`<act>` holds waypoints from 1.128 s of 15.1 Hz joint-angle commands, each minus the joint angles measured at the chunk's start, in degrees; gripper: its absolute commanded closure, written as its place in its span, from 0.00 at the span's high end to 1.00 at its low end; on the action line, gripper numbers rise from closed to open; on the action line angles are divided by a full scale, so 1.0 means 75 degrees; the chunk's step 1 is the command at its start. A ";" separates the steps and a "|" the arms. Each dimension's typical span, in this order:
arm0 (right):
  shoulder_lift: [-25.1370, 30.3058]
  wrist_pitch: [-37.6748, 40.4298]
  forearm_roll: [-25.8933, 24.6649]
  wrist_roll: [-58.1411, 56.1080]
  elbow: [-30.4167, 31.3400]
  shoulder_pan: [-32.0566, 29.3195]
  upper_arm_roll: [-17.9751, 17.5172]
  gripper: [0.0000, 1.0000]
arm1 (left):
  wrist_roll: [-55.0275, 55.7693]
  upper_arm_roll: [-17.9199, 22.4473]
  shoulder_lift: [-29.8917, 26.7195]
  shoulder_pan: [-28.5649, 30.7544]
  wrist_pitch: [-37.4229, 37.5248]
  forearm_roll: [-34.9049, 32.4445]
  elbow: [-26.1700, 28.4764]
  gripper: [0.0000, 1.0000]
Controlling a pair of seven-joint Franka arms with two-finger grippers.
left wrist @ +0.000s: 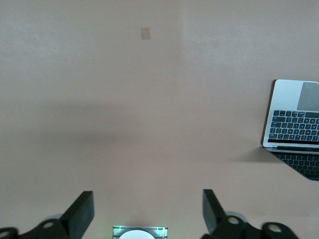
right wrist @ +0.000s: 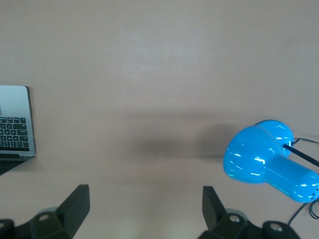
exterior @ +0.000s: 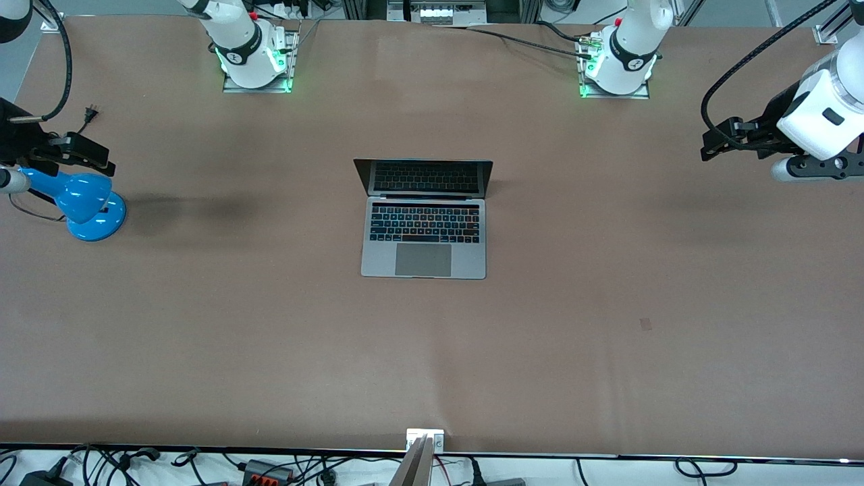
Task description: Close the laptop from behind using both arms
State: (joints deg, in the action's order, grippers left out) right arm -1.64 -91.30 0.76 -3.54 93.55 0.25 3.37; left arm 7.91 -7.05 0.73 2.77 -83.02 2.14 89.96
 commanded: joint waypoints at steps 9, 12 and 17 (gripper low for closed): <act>-0.0484 0.0616 0.0180 -0.0160 -0.0274 -0.0010 -0.0016 1.00 | 0.0151 -0.0033 -0.0074 0.0053 0.0441 0.1096 -0.0089 0.01; -0.0695 0.1319 0.0168 -0.0384 -0.0297 -0.0045 -0.0004 1.00 | 0.0757 -0.0045 -0.0062 0.0053 0.0487 0.1238 -0.0065 0.00; -0.0790 0.1764 0.0156 -0.0443 -0.0297 -0.0057 0.0031 0.47 | 0.1673 -0.0314 0.0124 -0.0122 0.0302 0.1483 -0.0054 0.00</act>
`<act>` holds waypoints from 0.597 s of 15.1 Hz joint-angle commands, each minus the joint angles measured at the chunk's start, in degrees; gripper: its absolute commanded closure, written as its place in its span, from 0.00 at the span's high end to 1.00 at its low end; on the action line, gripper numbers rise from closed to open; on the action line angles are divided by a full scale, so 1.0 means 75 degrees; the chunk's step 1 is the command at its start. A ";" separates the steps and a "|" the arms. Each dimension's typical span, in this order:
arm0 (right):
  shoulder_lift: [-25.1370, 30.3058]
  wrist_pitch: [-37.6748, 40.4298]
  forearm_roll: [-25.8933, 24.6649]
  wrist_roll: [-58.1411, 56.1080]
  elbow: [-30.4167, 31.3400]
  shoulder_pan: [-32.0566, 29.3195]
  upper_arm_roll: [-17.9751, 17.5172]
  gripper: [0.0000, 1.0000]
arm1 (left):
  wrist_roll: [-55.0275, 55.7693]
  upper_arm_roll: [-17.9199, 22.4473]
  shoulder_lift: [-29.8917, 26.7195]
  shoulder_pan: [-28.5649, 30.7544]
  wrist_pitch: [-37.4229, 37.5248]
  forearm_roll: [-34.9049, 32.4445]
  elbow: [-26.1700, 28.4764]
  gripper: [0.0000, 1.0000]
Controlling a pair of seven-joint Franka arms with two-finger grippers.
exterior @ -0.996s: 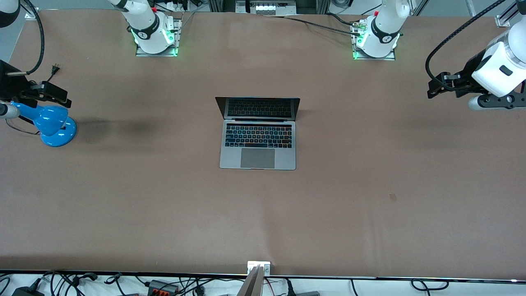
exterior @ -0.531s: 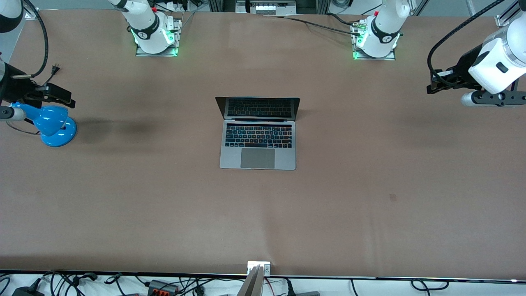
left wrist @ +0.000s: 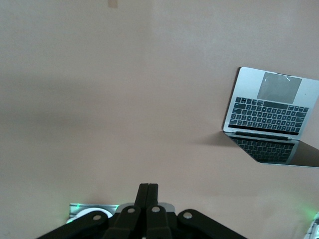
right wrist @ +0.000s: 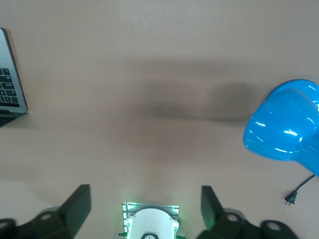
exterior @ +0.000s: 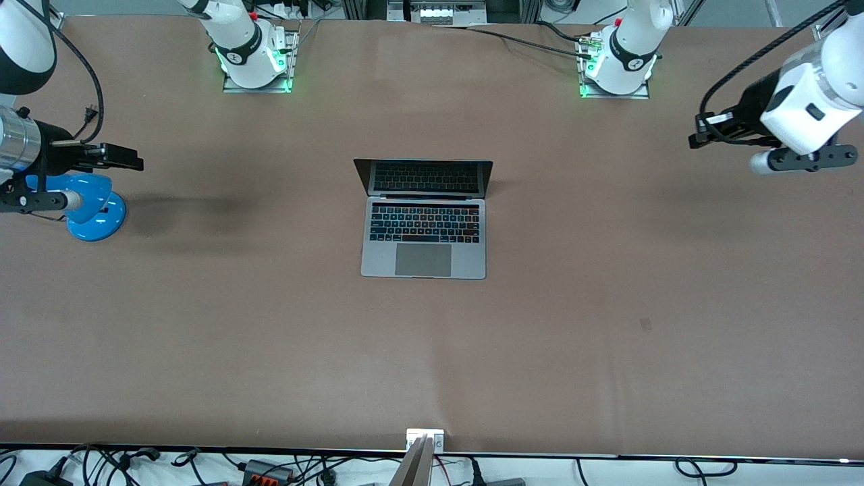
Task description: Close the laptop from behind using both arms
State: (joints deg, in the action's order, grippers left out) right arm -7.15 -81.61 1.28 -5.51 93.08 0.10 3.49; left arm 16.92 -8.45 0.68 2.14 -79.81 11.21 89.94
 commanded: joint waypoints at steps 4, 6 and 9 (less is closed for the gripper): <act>0.0110 0.1342 0.0028 -0.0051 -0.0164 0.0011 0.0003 0.01 | 0.1072 -0.0500 0.0775 -0.0203 -0.0269 0.0767 -0.0168 0.01; 0.0168 0.1354 0.0063 -0.0063 -0.0129 0.0057 -0.0044 0.01 | 0.1072 -0.0839 0.0824 -0.0367 -0.0409 0.0755 -0.0098 0.01; 0.0752 0.1331 0.0063 -0.0028 0.0490 0.0454 -0.0056 0.01 | 0.1165 -0.1157 0.1046 -0.0520 -0.0504 0.0802 -0.0028 0.00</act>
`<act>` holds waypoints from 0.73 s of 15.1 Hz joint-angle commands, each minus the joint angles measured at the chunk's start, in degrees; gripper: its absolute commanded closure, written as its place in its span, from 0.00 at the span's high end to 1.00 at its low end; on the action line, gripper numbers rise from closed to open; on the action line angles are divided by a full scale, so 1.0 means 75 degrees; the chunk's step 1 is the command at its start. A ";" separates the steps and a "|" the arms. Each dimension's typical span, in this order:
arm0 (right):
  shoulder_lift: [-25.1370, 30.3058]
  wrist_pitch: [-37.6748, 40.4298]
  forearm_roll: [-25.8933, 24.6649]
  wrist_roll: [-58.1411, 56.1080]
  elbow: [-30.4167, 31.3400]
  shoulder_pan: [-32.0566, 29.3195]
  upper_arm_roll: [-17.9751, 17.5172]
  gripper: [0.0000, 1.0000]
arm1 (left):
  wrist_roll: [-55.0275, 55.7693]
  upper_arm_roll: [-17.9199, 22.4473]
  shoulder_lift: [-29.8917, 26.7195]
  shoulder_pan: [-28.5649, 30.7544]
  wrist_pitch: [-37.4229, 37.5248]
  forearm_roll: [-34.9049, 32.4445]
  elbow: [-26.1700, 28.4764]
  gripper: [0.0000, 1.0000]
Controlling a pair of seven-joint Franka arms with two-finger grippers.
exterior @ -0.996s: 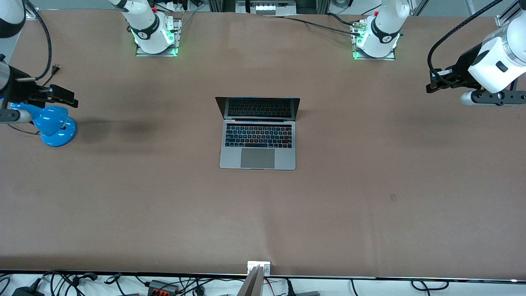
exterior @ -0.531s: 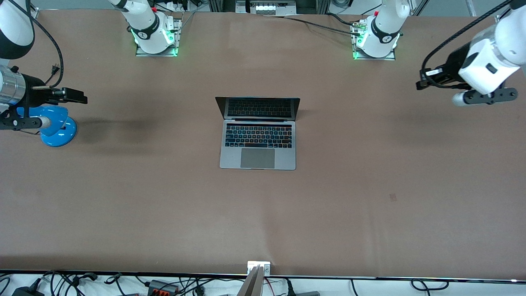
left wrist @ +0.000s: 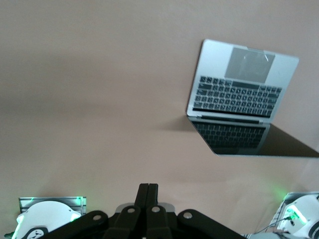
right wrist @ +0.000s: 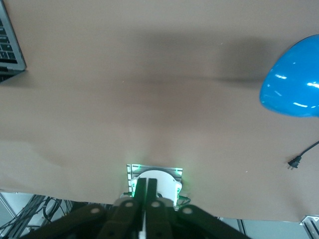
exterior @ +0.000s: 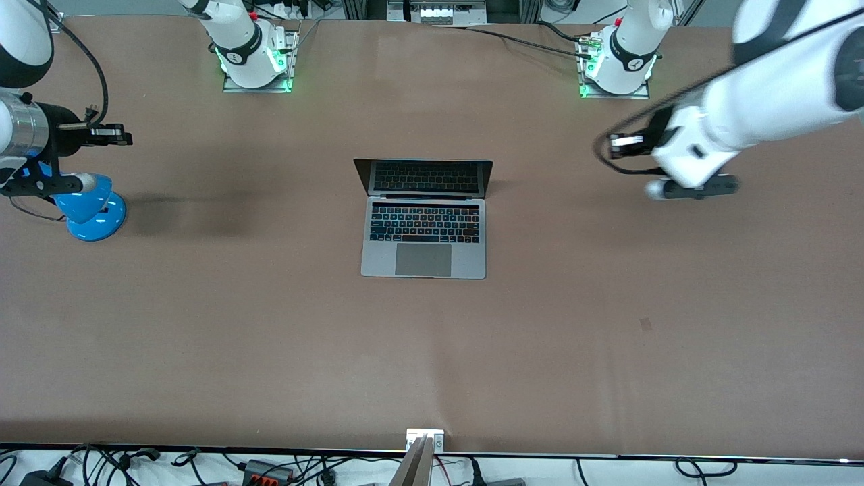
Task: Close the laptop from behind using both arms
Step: 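Move the left gripper and the right gripper toward the laptop screen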
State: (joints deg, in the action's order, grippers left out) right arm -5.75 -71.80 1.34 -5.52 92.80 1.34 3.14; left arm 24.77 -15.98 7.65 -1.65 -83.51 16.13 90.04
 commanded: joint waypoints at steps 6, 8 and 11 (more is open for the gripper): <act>0.2007 -0.0737 0.0149 0.0279 0.2471 0.1144 -0.0020 0.01 | 0.0481 -0.0354 0.0386 -0.0364 -0.0022 0.1201 0.0487 0.00; 0.2288 -0.1473 0.0941 0.0758 0.3256 0.1286 -0.0020 0.00 | 0.0693 -0.0366 0.0491 -0.0739 -0.0360 0.1224 0.0744 0.00; 0.2477 -0.1817 0.1368 0.1402 0.3529 0.1508 -0.0195 0.00 | 0.0670 -0.0389 0.0761 -0.1197 -0.0735 0.1353 0.1037 0.00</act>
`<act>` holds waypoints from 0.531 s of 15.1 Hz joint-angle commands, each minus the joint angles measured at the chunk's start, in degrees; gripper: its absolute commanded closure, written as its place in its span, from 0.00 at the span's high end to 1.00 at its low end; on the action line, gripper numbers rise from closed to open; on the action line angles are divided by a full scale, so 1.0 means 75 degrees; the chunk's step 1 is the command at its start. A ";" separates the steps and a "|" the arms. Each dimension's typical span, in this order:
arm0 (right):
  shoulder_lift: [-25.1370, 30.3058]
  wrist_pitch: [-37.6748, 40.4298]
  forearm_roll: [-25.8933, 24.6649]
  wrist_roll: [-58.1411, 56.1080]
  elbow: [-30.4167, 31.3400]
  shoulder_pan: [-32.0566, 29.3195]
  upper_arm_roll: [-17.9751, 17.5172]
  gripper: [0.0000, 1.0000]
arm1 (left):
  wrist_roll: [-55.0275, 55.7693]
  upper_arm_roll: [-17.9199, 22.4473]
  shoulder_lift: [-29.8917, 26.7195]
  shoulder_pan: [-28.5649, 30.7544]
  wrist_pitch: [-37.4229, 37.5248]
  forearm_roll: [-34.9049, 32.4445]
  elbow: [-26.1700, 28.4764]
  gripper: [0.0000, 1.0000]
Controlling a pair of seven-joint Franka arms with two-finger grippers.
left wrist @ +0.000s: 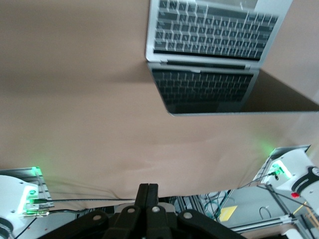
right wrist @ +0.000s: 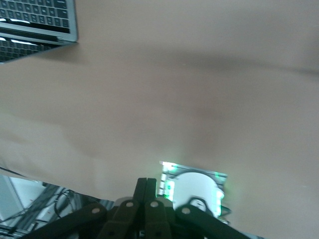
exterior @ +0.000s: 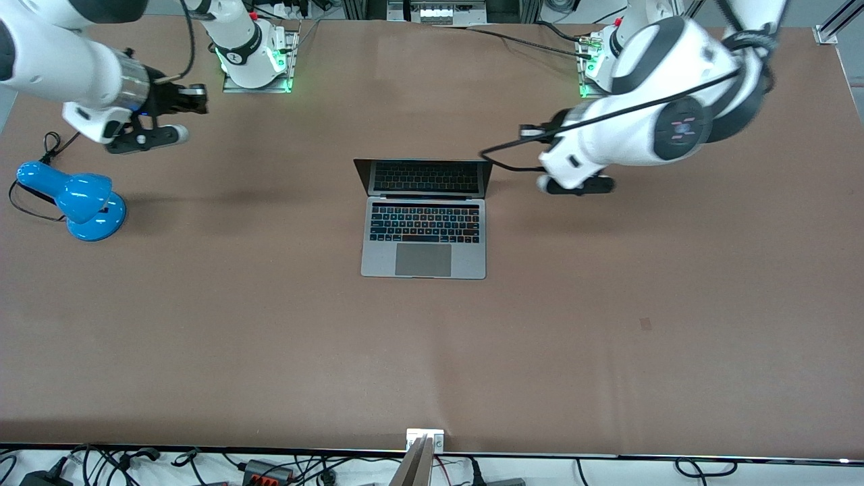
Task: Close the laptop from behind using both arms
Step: 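Move the left gripper and the right gripper toward the laptop screen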
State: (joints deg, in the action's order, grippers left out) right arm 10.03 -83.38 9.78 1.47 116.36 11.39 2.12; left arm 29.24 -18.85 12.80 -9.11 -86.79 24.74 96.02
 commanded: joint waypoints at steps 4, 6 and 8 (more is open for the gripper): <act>0.0386 -0.1301 0.0371 0.1501 0.1006 0.1430 -0.0154 0.00 | -0.0171 -0.0577 -0.0054 -0.0438 -0.1842 0.0193 0.1409 0.00; 0.0316 -0.2041 0.0454 0.2261 0.1219 0.2134 -0.0154 0.00 | -0.0533 -0.0745 -0.0276 -0.0402 -0.2197 0.0205 0.1914 0.00; 0.0083 -0.2381 0.0663 0.2371 0.1266 0.2534 -0.0154 0.00 | -0.1049 -0.0756 -0.0802 -0.0356 -0.2256 0.0228 0.2522 0.00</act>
State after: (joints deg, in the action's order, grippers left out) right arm 10.92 -98.40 12.61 17.60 124.38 27.70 0.43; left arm 26.21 -24.56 13.18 -12.80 -102.22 24.91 108.36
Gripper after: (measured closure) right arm 0.991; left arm 0.991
